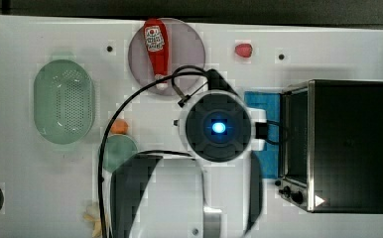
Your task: Flap open oven.
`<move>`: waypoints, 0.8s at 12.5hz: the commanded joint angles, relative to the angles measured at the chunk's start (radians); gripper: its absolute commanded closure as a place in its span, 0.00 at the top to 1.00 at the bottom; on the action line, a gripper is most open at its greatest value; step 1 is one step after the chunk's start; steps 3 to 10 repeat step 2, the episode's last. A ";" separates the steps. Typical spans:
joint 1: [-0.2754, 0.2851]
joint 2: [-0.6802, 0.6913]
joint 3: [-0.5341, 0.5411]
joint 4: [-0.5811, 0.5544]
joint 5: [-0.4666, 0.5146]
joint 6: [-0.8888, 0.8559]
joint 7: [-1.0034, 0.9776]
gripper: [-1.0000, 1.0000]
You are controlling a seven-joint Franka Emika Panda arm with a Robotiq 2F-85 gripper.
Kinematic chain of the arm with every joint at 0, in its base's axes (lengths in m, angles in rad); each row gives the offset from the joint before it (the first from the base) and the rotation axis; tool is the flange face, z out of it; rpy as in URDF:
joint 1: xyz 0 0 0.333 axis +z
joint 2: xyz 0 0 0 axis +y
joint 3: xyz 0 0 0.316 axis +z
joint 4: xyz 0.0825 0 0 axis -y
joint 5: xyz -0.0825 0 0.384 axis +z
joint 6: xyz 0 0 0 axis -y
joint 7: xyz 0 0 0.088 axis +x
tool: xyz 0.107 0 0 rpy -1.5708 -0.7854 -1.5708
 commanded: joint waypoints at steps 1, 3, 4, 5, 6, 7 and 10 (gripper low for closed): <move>-0.008 -0.011 0.007 0.110 0.002 -0.128 0.052 0.18; -0.008 -0.012 0.002 0.156 0.002 -0.179 0.052 0.18; -0.008 -0.012 0.002 0.156 0.002 -0.179 0.052 0.18; -0.008 -0.012 0.002 0.156 0.002 -0.179 0.052 0.18; -0.008 -0.012 0.002 0.156 0.002 -0.179 0.052 0.18; -0.008 -0.012 0.002 0.156 0.002 -0.179 0.052 0.18; -0.008 -0.012 0.002 0.156 0.002 -0.179 0.052 0.18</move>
